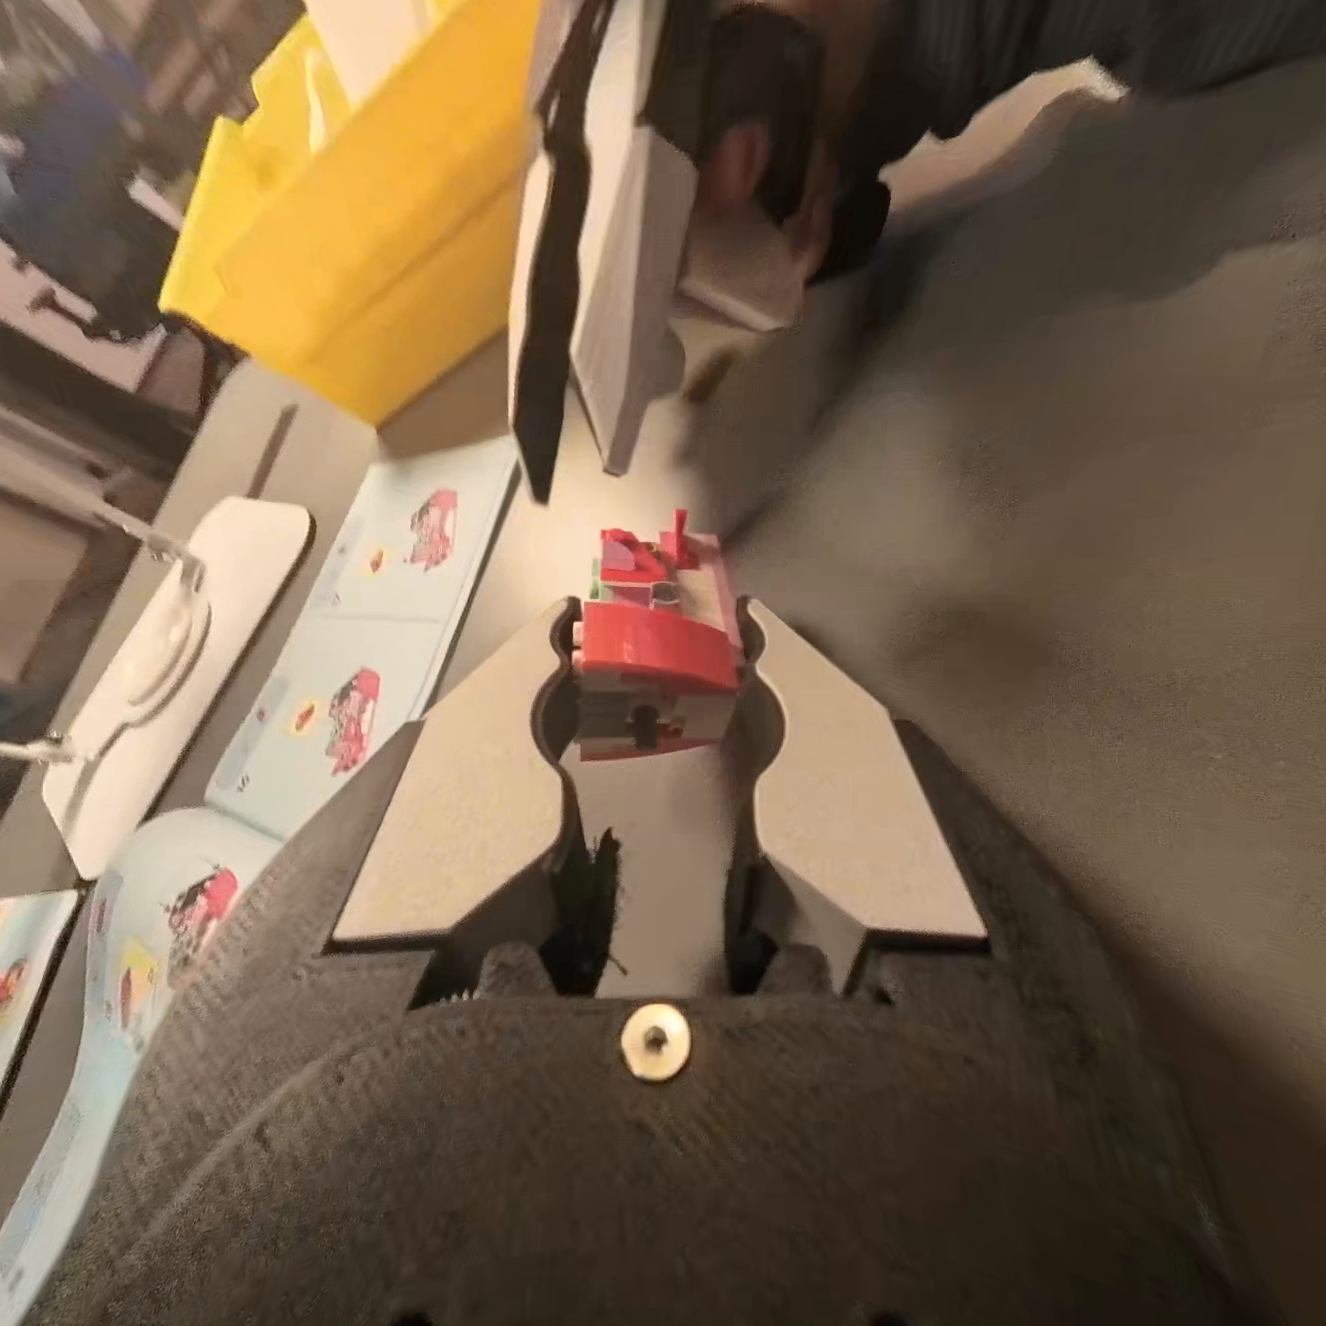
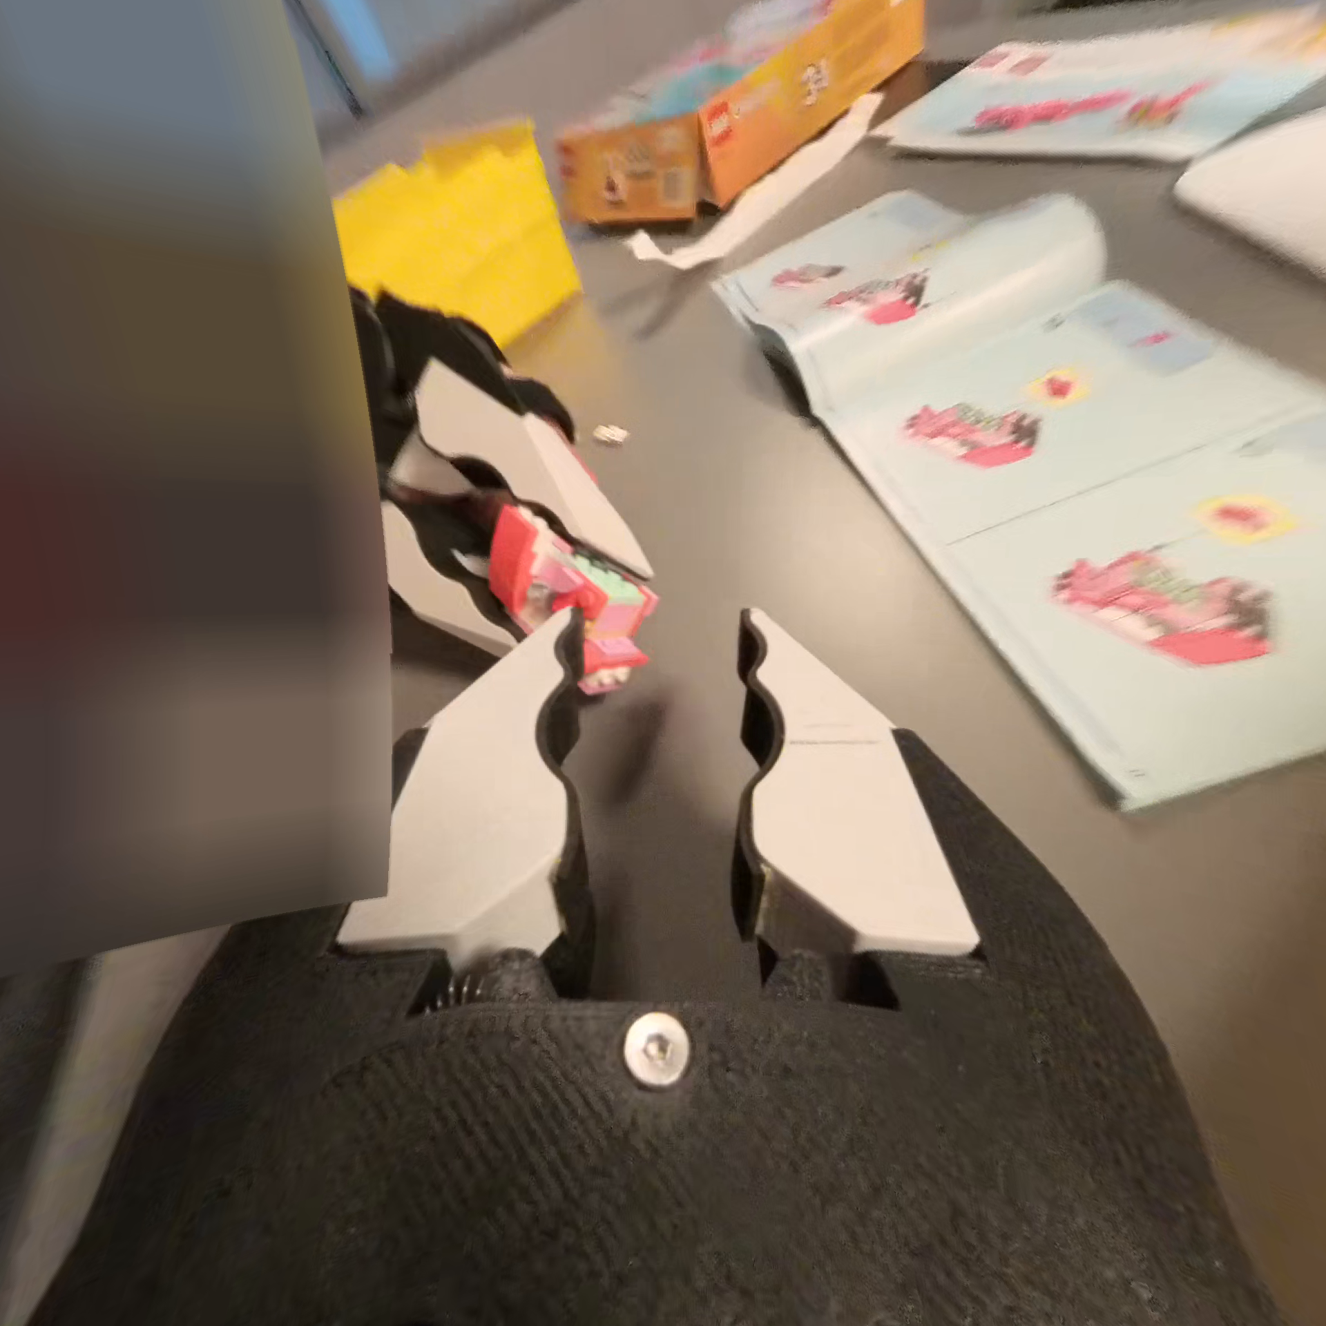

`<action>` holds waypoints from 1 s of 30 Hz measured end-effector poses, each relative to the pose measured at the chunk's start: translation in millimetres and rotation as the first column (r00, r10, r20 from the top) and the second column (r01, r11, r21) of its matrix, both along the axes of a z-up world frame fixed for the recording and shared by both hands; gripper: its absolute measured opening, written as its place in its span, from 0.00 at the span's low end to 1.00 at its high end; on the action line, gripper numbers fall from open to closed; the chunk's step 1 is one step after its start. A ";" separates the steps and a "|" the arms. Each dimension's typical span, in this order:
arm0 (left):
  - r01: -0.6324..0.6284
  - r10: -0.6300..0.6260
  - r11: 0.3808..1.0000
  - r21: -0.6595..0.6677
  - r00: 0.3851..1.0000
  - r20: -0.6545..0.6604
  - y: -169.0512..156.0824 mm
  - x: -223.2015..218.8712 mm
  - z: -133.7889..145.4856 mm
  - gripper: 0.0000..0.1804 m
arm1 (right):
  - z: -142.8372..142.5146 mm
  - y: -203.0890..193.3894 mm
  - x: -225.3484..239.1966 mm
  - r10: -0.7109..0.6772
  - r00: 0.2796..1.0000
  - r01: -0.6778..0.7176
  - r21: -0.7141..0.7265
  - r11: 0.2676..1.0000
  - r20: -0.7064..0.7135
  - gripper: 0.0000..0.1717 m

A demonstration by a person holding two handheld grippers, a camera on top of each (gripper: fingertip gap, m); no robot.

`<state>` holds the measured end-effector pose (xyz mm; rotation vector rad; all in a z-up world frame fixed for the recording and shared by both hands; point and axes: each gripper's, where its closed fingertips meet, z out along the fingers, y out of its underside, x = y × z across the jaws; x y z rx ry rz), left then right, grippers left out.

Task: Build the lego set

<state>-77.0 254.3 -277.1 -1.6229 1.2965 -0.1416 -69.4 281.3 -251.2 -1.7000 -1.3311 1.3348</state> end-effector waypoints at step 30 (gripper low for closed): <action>-0.033 0.028 0.996 -0.085 0.998 -0.056 0.4 -0.5 -10.8 0.23 | -8.2 -28.3 -16.9 0.038 0.979 -0.157 0.622 0.767 0.199 0.04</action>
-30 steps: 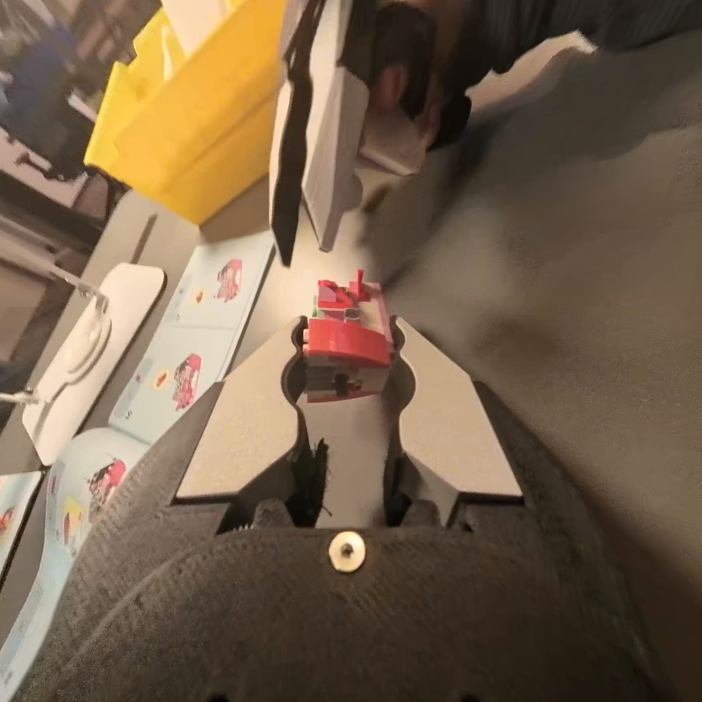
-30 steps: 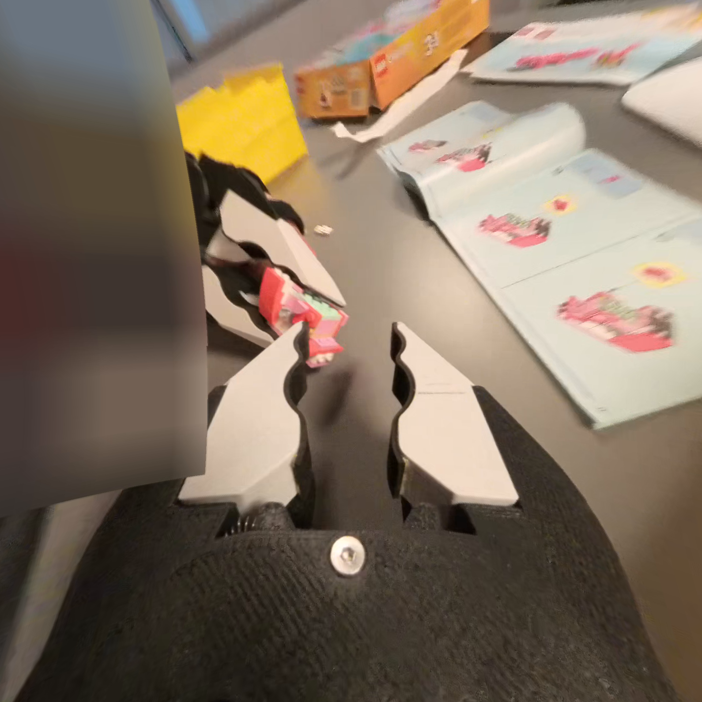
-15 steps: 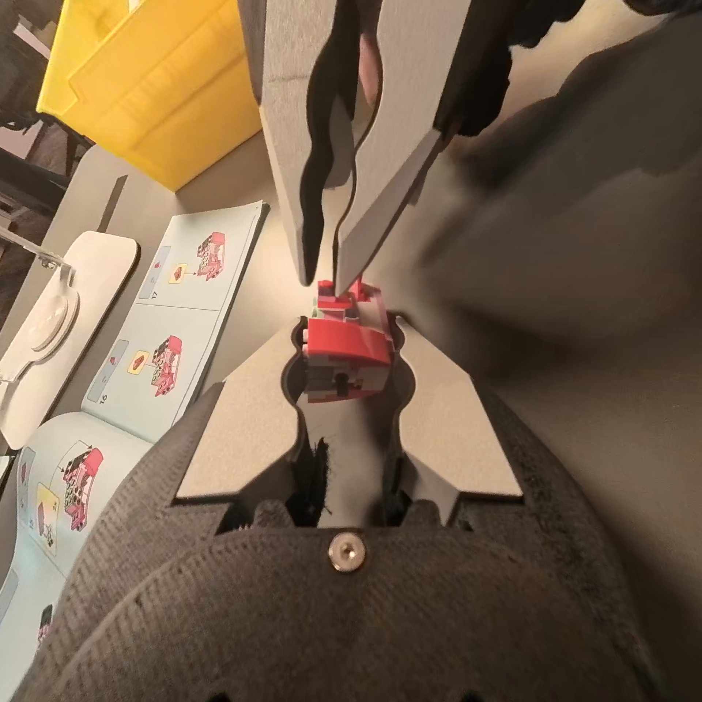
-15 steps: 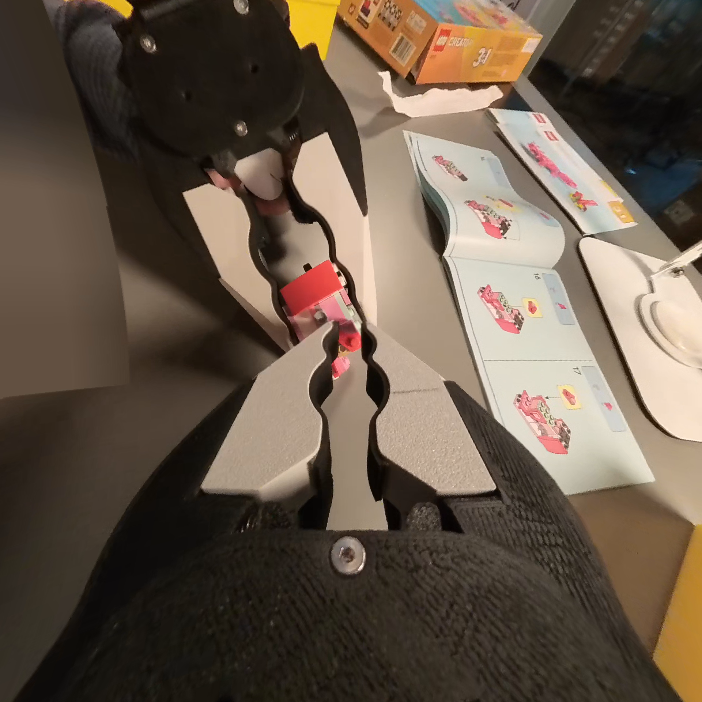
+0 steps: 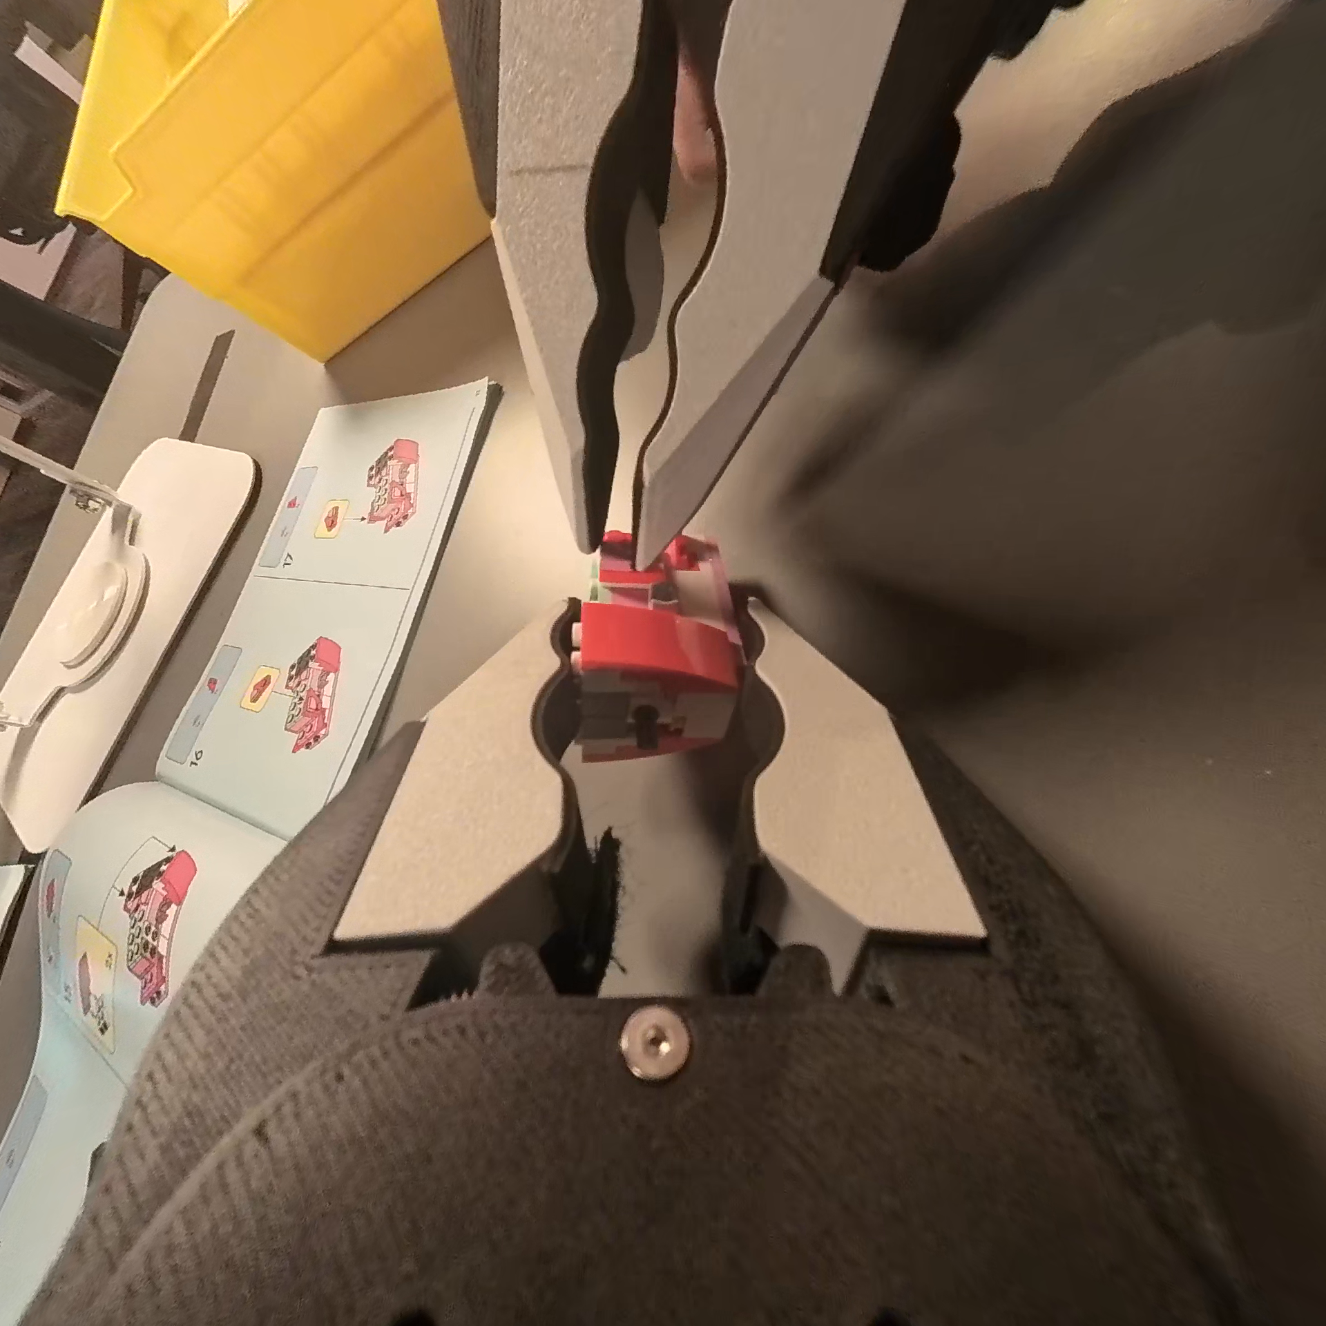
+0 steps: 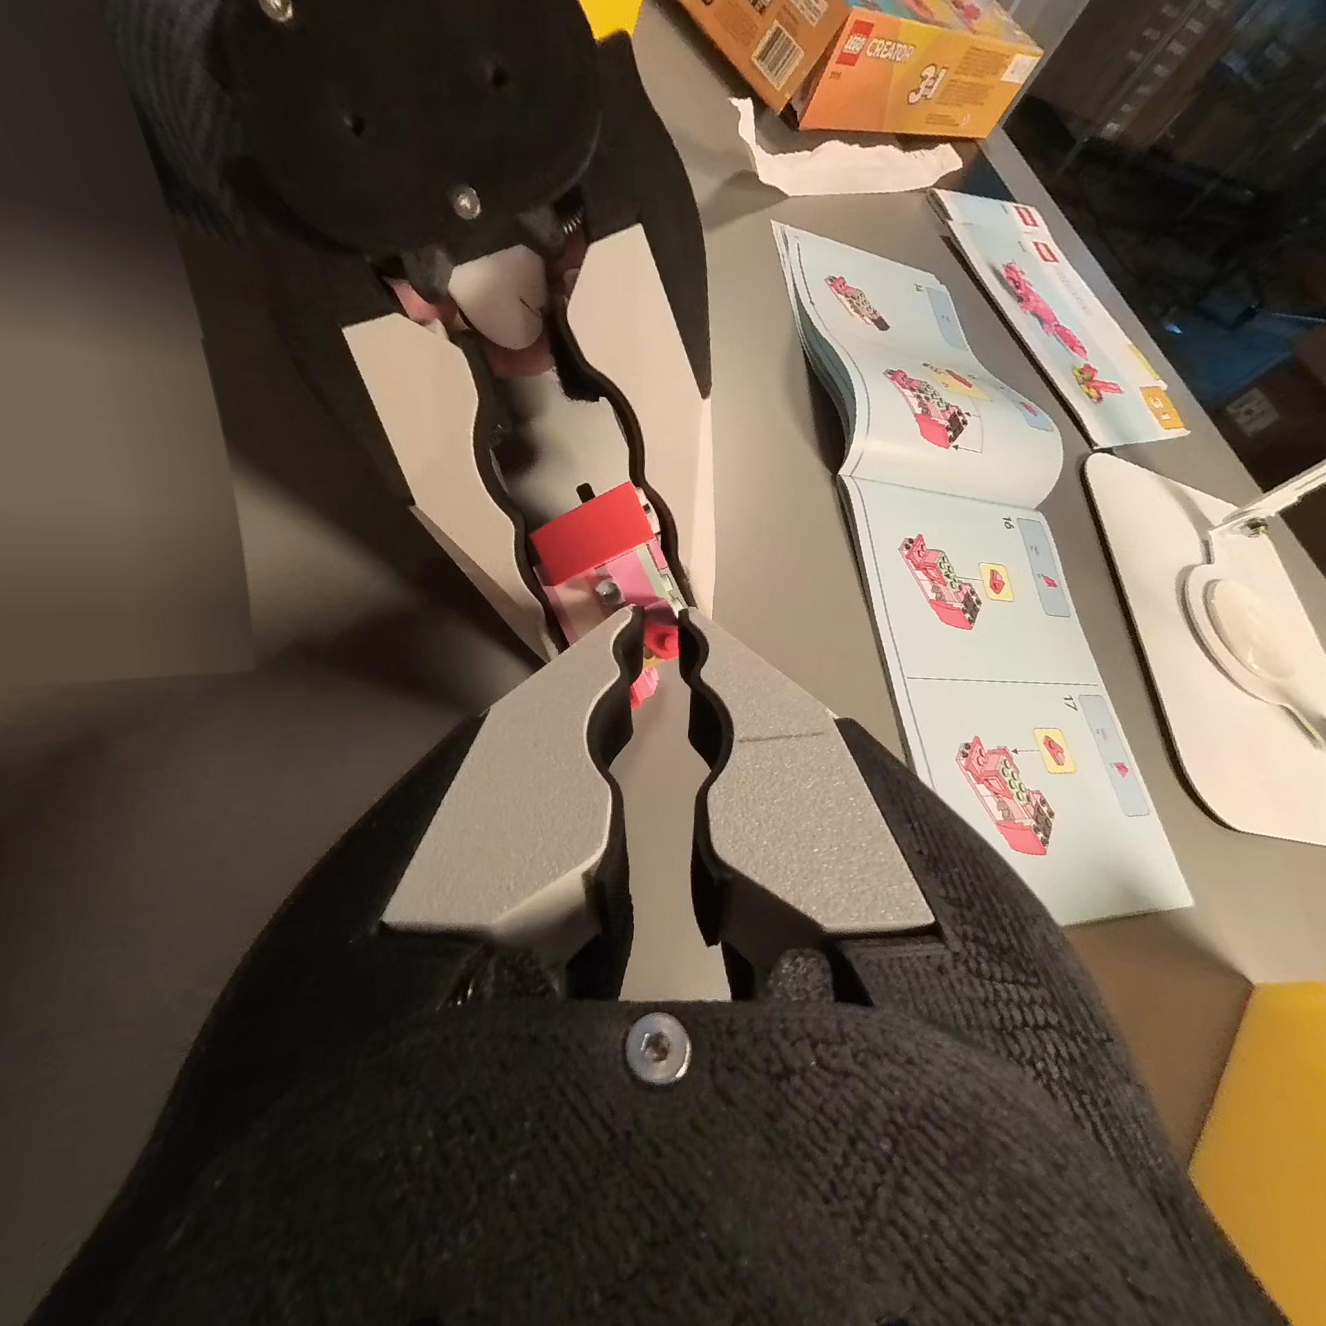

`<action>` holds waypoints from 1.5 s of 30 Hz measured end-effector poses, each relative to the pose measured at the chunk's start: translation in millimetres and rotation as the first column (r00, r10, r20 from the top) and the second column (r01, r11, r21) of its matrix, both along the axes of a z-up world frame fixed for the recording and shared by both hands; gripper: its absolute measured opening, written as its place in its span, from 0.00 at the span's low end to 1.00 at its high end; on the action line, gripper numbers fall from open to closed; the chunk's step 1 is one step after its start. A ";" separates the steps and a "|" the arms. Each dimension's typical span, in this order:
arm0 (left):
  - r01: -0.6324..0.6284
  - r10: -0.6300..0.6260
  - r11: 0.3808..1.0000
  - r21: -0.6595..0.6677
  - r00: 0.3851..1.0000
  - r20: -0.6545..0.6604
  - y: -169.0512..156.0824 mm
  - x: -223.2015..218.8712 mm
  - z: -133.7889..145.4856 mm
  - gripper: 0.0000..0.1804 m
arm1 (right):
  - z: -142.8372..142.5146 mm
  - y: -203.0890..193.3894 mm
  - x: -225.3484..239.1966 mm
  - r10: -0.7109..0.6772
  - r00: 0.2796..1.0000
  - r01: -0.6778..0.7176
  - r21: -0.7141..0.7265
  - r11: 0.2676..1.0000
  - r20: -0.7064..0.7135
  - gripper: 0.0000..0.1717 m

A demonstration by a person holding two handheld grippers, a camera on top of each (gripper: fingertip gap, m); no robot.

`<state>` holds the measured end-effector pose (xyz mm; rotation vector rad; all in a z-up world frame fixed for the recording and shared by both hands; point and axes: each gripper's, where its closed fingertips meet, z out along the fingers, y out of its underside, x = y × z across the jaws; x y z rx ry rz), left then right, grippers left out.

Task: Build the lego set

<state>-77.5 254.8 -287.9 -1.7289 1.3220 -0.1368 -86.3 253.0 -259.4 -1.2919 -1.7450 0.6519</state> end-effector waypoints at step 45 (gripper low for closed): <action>0.017 0.002 0.984 -0.178 0.994 0.105 -8.0 2.9 -2.0 0.24 | 1.0 -4.0 -2.1 0.058 0.994 -0.071 -0.160 0.985 -0.088 0.02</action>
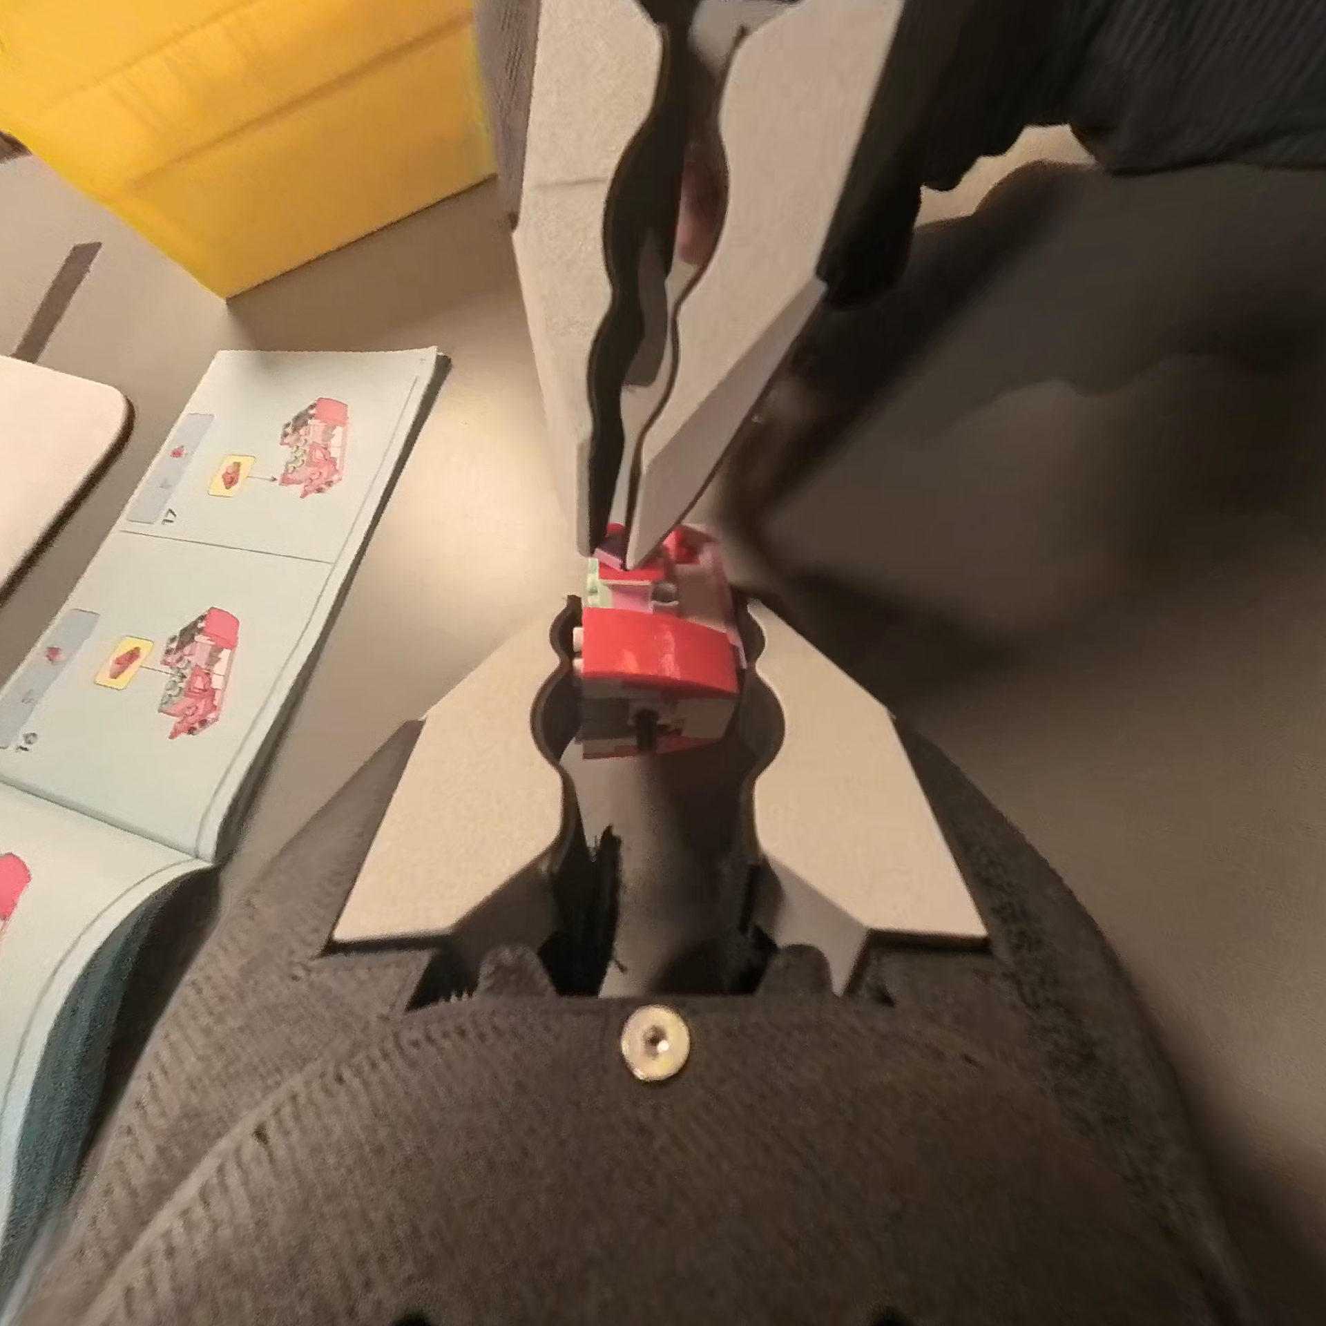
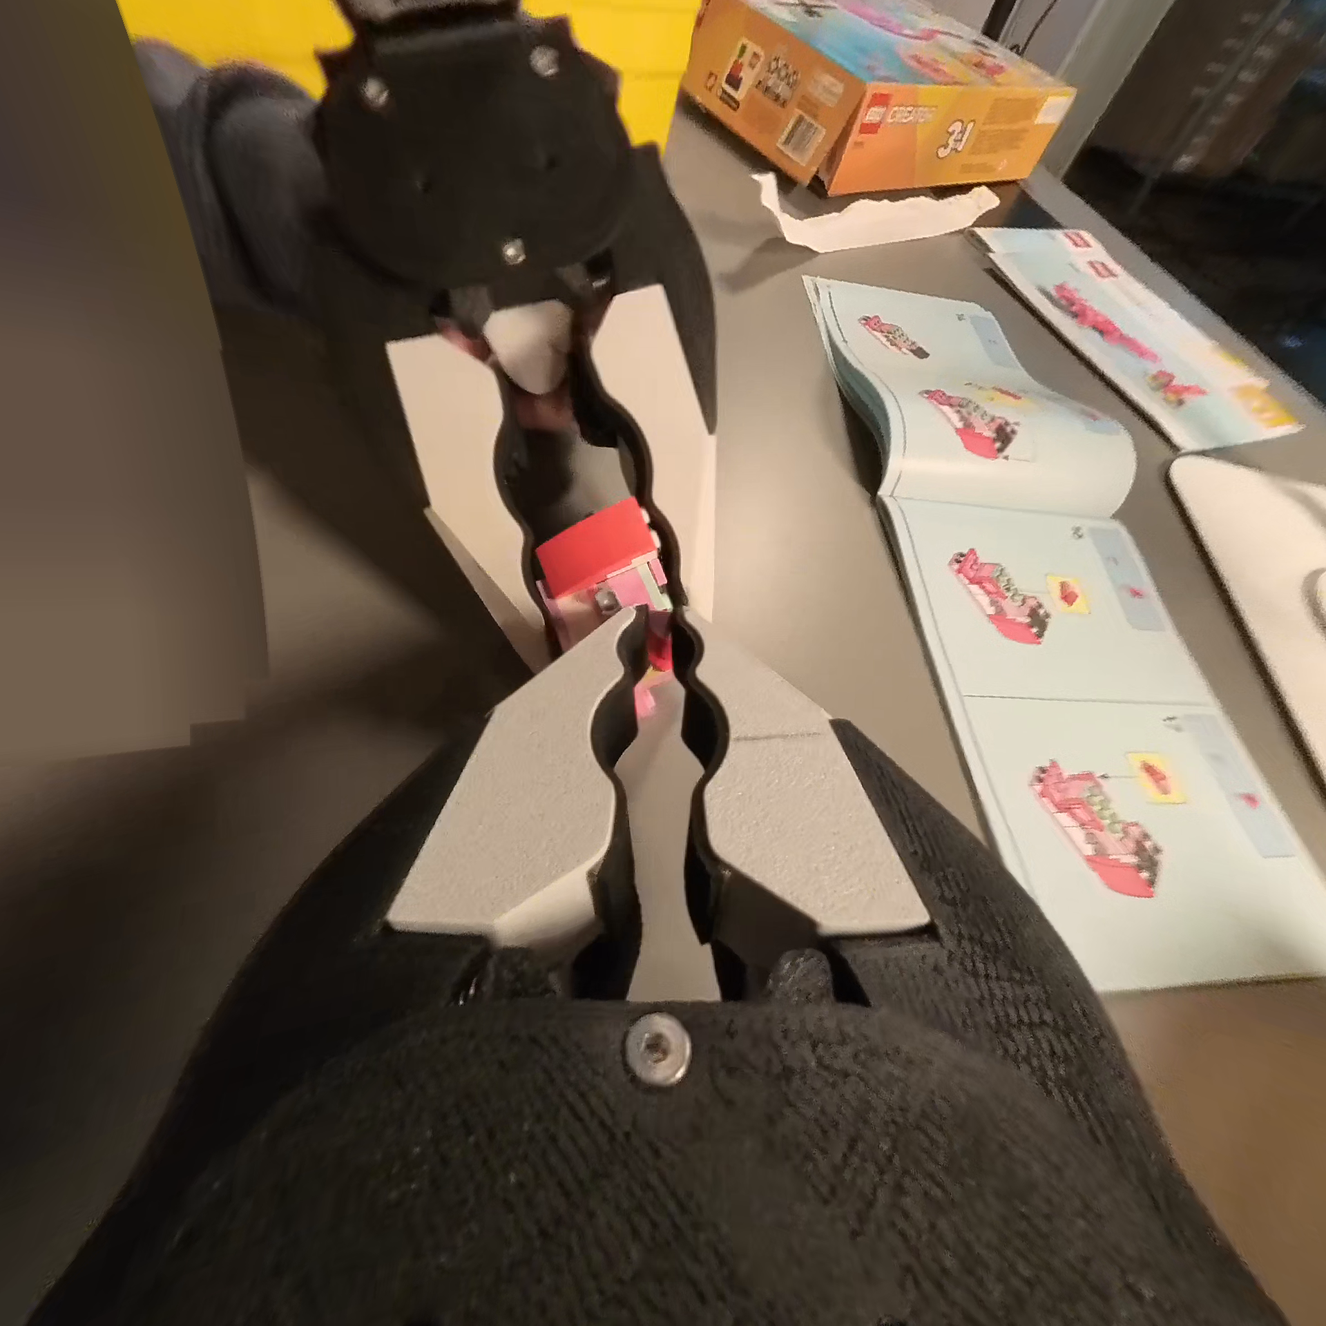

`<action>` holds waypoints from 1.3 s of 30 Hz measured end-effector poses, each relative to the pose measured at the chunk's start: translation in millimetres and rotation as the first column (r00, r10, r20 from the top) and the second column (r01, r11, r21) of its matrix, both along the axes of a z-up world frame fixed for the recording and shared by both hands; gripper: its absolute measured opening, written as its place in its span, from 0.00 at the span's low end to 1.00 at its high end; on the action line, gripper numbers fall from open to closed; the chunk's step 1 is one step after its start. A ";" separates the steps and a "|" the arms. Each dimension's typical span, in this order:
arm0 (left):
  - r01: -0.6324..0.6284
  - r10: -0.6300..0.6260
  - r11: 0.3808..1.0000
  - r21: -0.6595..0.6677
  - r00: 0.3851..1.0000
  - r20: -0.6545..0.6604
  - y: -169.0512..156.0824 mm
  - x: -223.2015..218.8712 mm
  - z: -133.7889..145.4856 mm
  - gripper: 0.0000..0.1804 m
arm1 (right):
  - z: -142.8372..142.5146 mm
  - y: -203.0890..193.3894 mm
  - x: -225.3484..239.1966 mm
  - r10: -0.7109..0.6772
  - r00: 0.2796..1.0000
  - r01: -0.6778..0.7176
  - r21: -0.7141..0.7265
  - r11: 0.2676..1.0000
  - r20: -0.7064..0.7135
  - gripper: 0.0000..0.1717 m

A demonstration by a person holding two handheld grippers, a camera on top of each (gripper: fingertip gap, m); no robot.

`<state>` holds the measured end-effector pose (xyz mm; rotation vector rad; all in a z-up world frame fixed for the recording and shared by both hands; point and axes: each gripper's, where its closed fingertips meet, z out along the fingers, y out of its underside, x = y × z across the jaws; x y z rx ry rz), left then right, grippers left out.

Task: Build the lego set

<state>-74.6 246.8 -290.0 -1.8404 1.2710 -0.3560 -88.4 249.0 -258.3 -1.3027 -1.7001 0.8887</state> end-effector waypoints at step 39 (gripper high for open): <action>0.201 -0.190 0.953 -0.227 0.979 0.068 -36.8 10.5 -7.2 0.23 | -8.5 -31.1 16.9 0.389 0.828 -0.387 -0.090 0.918 0.404 0.03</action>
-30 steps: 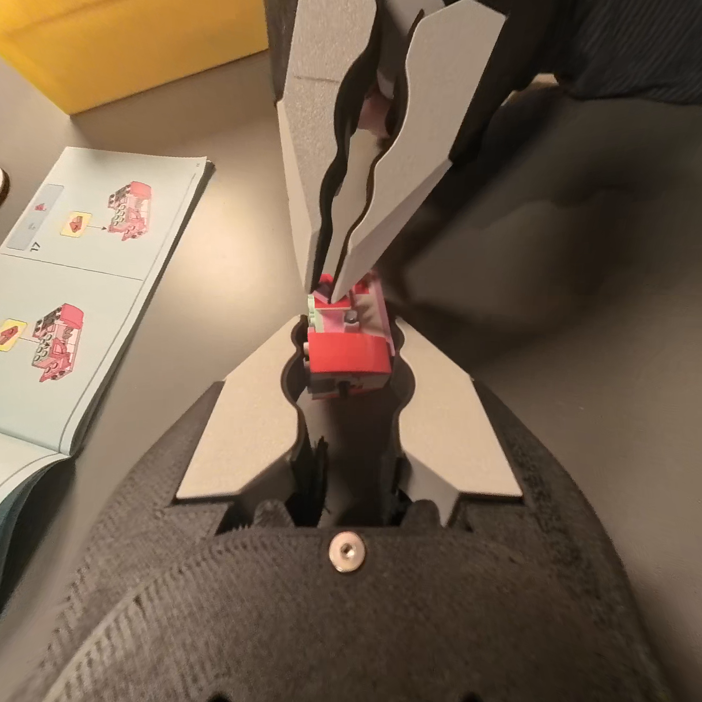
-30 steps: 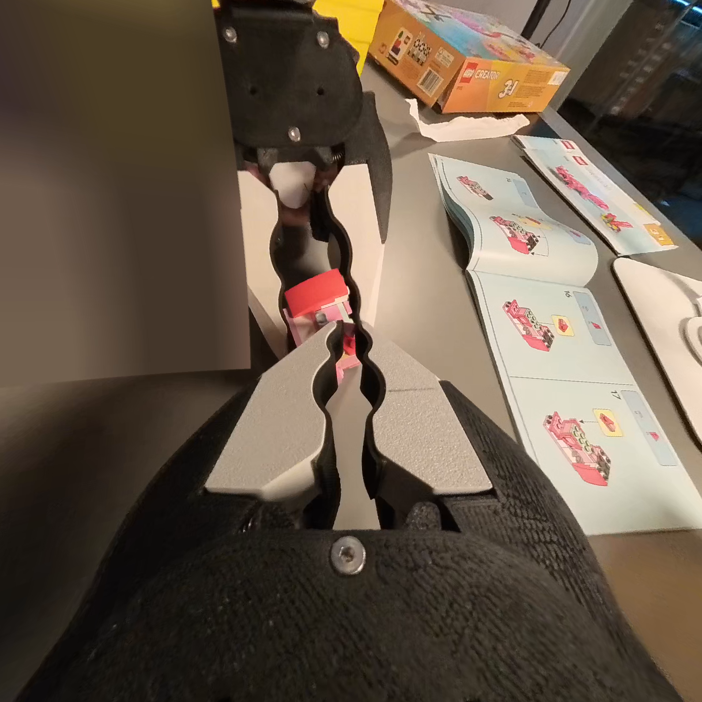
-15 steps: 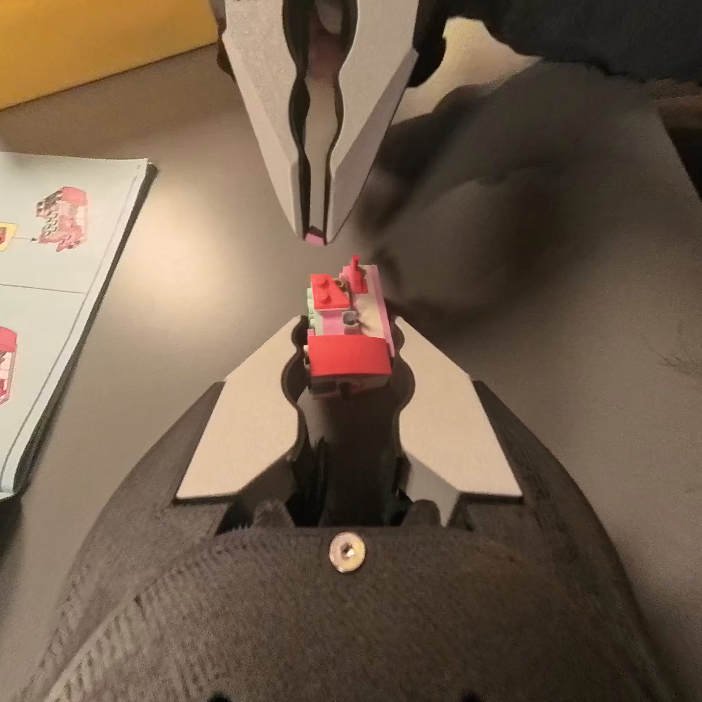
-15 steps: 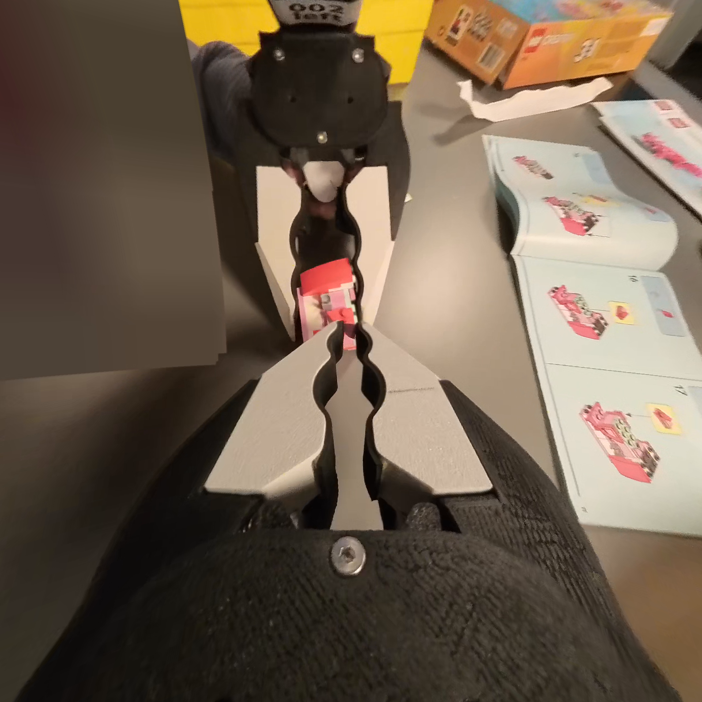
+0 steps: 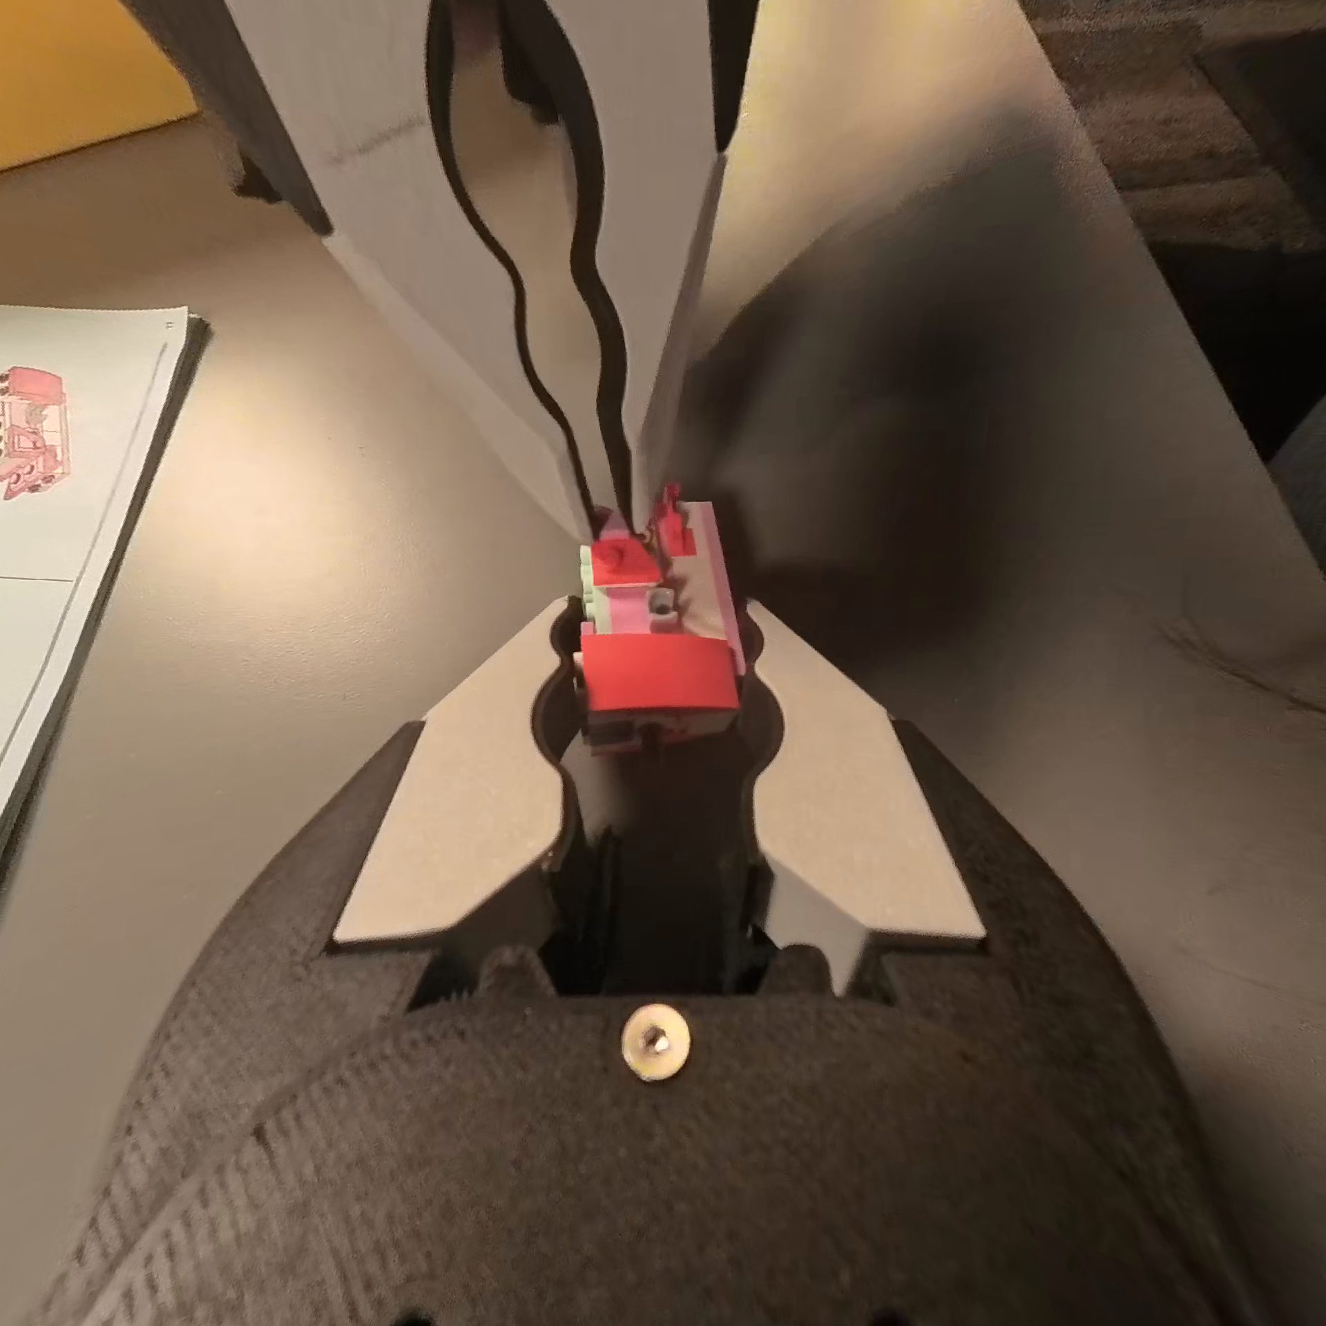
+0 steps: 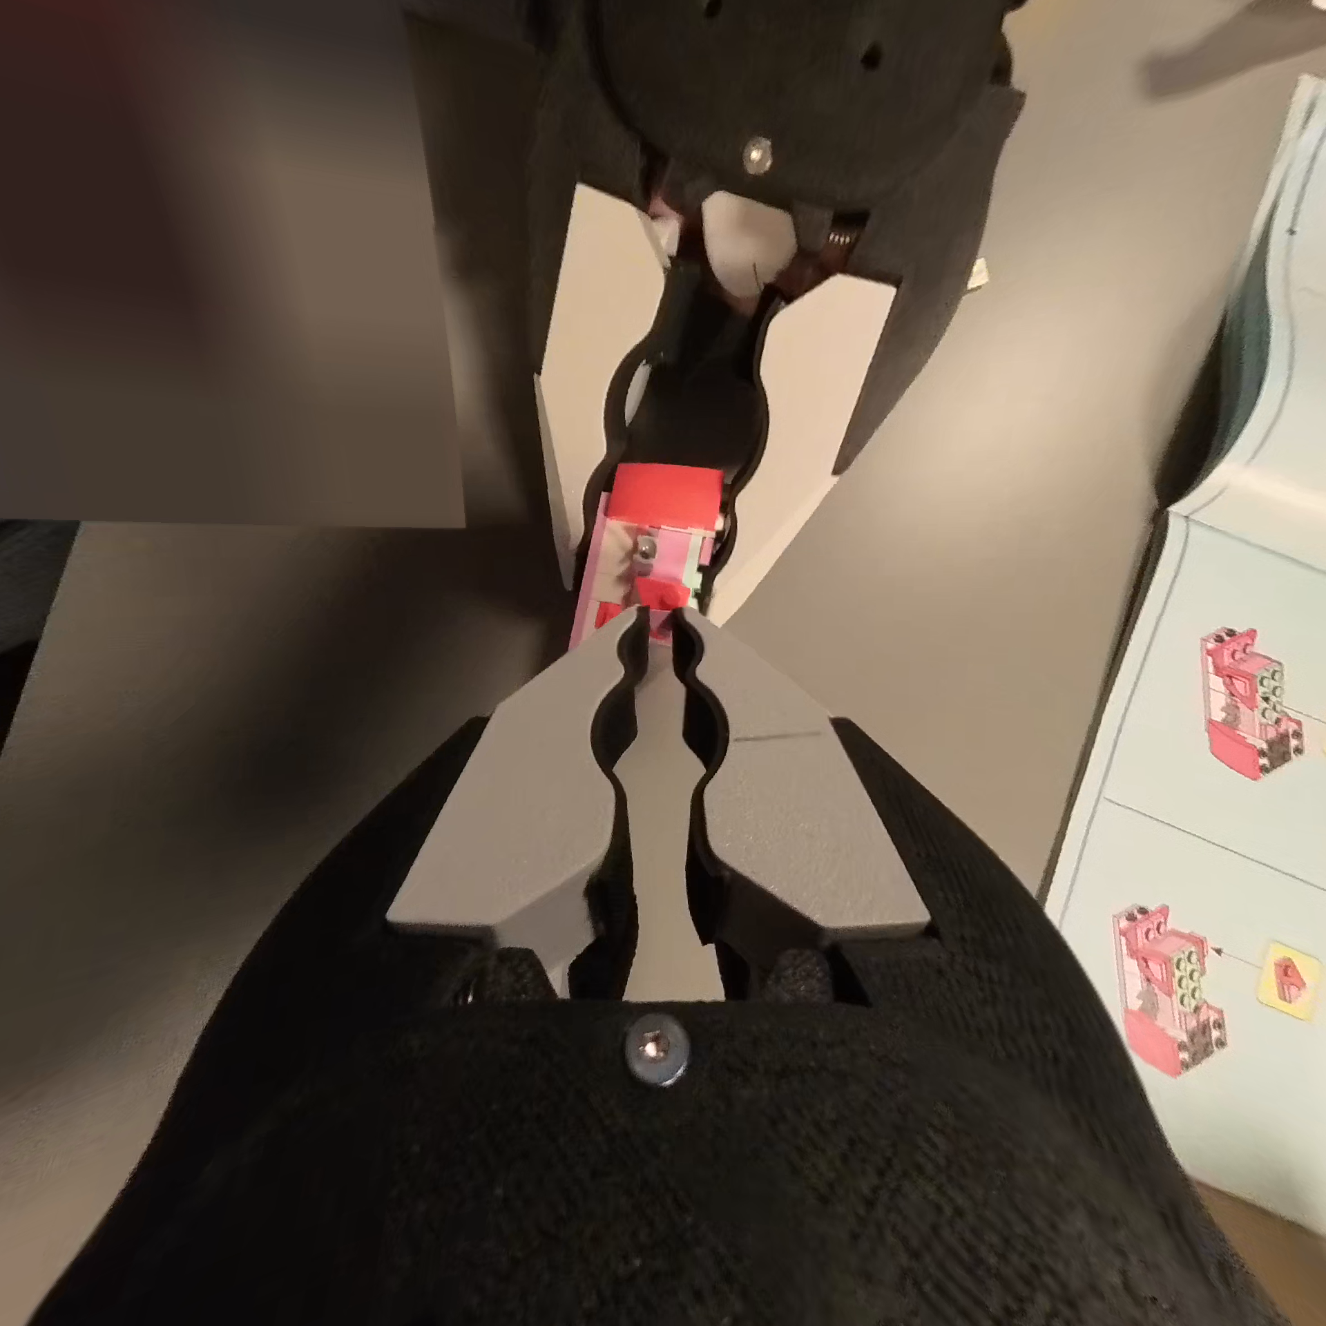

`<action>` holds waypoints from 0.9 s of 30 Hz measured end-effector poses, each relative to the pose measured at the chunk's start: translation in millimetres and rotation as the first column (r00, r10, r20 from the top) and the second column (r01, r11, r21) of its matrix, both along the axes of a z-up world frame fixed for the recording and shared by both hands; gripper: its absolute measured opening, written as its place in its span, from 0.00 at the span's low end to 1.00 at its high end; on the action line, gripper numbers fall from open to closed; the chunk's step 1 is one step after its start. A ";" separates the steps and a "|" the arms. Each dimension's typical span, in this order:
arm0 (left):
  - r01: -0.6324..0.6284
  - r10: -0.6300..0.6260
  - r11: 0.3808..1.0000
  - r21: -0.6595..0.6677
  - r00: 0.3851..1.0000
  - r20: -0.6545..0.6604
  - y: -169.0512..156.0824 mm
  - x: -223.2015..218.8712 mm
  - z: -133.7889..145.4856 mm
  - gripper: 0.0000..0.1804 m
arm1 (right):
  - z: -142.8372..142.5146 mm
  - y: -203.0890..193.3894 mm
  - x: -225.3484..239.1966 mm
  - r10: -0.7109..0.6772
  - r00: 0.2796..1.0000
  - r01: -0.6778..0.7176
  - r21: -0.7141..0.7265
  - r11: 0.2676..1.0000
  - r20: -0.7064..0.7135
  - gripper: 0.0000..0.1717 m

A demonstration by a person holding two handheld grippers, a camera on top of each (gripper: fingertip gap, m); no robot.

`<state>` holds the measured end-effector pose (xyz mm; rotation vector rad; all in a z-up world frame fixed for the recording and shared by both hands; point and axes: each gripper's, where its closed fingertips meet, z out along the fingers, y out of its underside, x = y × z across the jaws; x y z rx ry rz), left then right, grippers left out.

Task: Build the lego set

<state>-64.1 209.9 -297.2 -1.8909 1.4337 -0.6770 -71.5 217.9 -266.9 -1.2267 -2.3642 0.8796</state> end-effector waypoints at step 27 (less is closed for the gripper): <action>-0.004 0.004 1.000 -0.004 1.000 -0.009 0.6 -0.1 -1.9 0.23 | -0.3 2.5 -3.3 -0.107 0.990 0.101 -0.069 0.992 -0.087 0.03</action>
